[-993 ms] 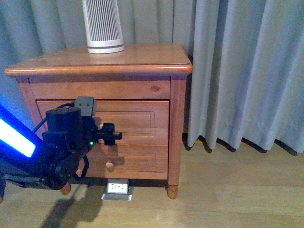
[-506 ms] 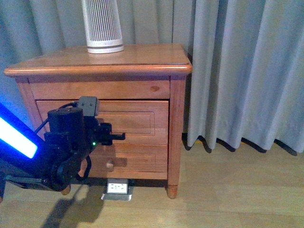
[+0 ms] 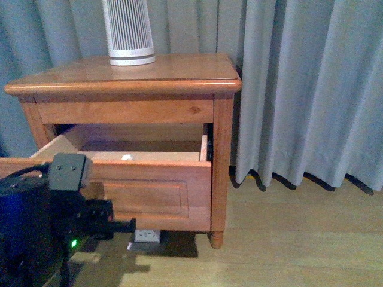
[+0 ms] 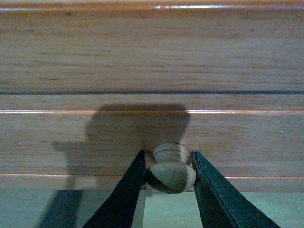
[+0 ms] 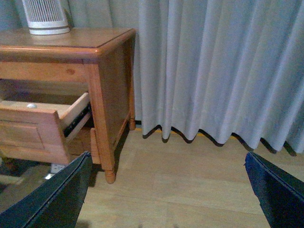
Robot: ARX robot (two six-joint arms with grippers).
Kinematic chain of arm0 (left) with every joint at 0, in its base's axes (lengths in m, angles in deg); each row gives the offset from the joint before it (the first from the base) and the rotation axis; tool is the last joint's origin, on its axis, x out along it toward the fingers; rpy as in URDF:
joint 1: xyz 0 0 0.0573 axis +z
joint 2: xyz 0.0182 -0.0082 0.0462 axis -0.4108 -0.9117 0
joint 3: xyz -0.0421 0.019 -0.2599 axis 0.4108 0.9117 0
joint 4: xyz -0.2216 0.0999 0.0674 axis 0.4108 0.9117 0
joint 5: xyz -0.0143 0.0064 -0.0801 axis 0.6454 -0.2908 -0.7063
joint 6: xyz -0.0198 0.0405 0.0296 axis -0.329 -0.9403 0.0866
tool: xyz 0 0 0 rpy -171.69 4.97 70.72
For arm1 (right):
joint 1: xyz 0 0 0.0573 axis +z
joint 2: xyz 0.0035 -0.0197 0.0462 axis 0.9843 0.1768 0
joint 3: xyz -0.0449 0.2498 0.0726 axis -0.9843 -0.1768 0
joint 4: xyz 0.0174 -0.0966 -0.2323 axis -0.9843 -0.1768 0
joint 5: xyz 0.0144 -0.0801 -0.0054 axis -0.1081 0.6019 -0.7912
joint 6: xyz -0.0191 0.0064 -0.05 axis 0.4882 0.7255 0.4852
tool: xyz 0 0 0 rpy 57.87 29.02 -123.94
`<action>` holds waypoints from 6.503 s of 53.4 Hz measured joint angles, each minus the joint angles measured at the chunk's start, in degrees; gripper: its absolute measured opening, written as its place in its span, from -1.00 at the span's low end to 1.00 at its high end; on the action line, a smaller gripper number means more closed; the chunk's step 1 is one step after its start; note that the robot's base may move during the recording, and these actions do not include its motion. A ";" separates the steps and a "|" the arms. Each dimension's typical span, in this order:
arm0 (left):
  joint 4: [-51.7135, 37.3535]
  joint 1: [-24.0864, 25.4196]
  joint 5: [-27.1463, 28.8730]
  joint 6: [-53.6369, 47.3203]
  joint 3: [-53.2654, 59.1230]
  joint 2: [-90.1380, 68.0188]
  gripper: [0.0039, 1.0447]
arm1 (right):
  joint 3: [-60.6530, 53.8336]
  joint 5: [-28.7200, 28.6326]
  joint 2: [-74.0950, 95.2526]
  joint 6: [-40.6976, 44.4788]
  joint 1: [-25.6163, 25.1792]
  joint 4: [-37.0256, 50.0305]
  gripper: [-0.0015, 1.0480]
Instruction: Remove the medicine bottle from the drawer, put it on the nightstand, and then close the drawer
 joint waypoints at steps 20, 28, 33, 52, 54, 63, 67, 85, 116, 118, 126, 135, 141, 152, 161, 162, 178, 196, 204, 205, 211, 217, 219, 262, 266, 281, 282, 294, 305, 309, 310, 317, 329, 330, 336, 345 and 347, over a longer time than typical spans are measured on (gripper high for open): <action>1.42 -1.25 5.18 0.81 10.29 8.74 -0.03 | 0.00 0.02 0.00 0.00 0.00 0.00 0.87; 6.86 -0.68 4.83 0.70 15.30 18.78 0.51 | 0.00 0.02 0.00 0.00 0.00 0.00 0.87; 12.31 -0.68 3.56 -0.31 18.67 26.45 0.78 | 0.00 0.02 0.00 0.00 0.00 0.00 0.87; 44.44 -1.75 6.75 0.44 24.37 73.81 0.87 | 0.00 0.02 0.00 0.00 0.00 0.00 0.87; 46.75 -2.60 8.24 1.20 25.33 78.20 0.87 | 0.00 0.02 0.00 0.00 0.00 0.00 0.87; 46.88 -5.92 11.98 1.44 34.60 94.79 0.46 | 0.00 0.02 0.00 0.00 0.00 0.00 0.87; 52.92 -6.45 11.96 1.36 38.84 104.78 0.16 | 0.00 0.00 0.00 0.00 0.00 0.00 0.87; 58.84 3.04 2.27 1.09 41.51 116.02 -0.94 | 0.00 0.02 0.00 0.00 0.00 0.00 0.87; 69.26 11.56 -6.10 0.96 43.71 128.87 -0.85 | 0.00 0.15 0.00 0.00 0.00 0.00 0.87; 69.26 11.56 -6.14 0.94 43.71 128.85 -0.72 | 0.00 0.24 0.00 0.00 0.00 0.00 0.87; 69.29 11.56 -6.10 0.94 43.71 128.87 -0.20 | 0.00 0.24 0.00 0.00 0.00 0.00 0.87; 69.31 11.56 -6.10 0.94 43.71 128.89 0.38 | 0.00 0.15 -0.02 0.00 0.00 0.00 0.87; 69.37 11.56 -6.03 0.90 43.71 128.96 0.75 | 0.00 0.07 -0.02 0.00 0.02 0.00 0.87; 69.48 11.56 -5.68 0.76 43.74 128.98 0.87 | 0.00 -0.37 -0.02 0.02 0.00 -0.02 0.87; 69.46 11.56 -5.75 0.76 43.74 128.98 0.87 | 0.00 -0.24 -0.02 0.00 0.00 -0.02 0.87; 69.46 11.56 -5.79 0.76 43.74 128.98 0.87 | 0.00 -0.22 -0.02 0.00 0.00 -0.02 0.87; 69.46 11.56 -5.97 0.76 43.74 128.98 0.87 | 4.52 19.78 20.65 -0.63 5.18 6.45 0.87; 69.46 11.56 -5.92 0.76 43.74 128.98 0.87 | 37.57 16.50 69.90 -5.90 5.55 7.67 0.87; 69.46 11.56 -5.92 0.76 43.74 128.98 0.87 | 53.51 16.90 84.72 -4.70 9.14 6.43 0.87; 69.46 11.56 -5.92 0.76 43.74 128.98 0.87 | 54.51 16.90 85.61 -4.68 9.35 6.12 0.87; 69.46 11.56 -5.92 0.76 43.74 128.98 0.87 | 64.52 16.55 95.14 -4.07 11.32 2.78 0.87; 69.46 11.56 -5.92 0.76 43.74 128.98 0.87 | 72.41 16.50 103.95 -4.57 12.63 -0.37 0.87; 69.46 11.56 -5.92 0.76 43.74 128.98 0.87 | 74.18 16.24 106.16 -4.92 12.92 -0.83 0.87; 69.46 11.56 -5.92 0.76 43.74 128.98 0.87 | 98.01 13.49 137.09 -7.85 13.29 -6.01 0.87; 69.46 11.56 -5.92 0.76 43.74 128.98 0.87 | 99.23 13.46 138.38 -7.91 13.27 -6.10 0.87; 69.46 11.56 -5.92 0.76 43.74 128.98 0.87 | 101.29 12.90 141.92 -8.11 13.38 -6.34 0.86; 69.46 11.56 -5.92 0.76 43.74 128.98 0.87 | 101.29 12.87 142.03 -8.33 13.40 -6.32 0.85; 69.46 11.56 -5.92 0.76 43.74 128.98 0.87 | 101.37 12.68 142.14 -8.81 13.70 -6.32 0.25; 69.46 11.56 -5.92 0.76 43.74 128.98 0.87 | 101.37 14.12 142.14 -9.09 13.88 -6.38 -0.36; 69.46 11.56 -5.92 0.76 43.74 128.98 0.87 | 101.33 14.95 141.83 -9.18 13.90 -6.38 -0.41; 69.46 11.56 -5.92 0.76 43.74 128.98 0.87 | 101.18 15.12 141.46 -9.20 13.97 -6.38 -0.41; 69.46 11.56 -5.92 0.76 43.74 128.98 0.87 | 98.53 15.08 136.89 -9.90 14.60 -7.67 -0.42; 69.48 11.56 -5.92 0.76 43.74 128.98 0.87 | 92.02 16.06 124.06 -12.87 17.07 -12.68 -0.42; 69.46 11.56 -5.92 0.76 43.74 128.98 0.87 | 91.36 16.37 122.92 -12.85 17.22 -12.63 -0.42; 69.46 11.56 -5.92 0.76 43.74 128.98 0.87 | 87.27 19.63 115.97 -9.01 17.16 -6.12 -0.42; 69.46 11.56 -5.92 0.76 43.74 128.98 0.87 | 89.66 20.44 111.73 -2.45 13.64 -2.25 -0.42; 69.46 11.56 -5.92 0.76 43.74 128.98 0.87 | 90.88 20.61 111.73 -1.73 12.68 -2.25 -0.42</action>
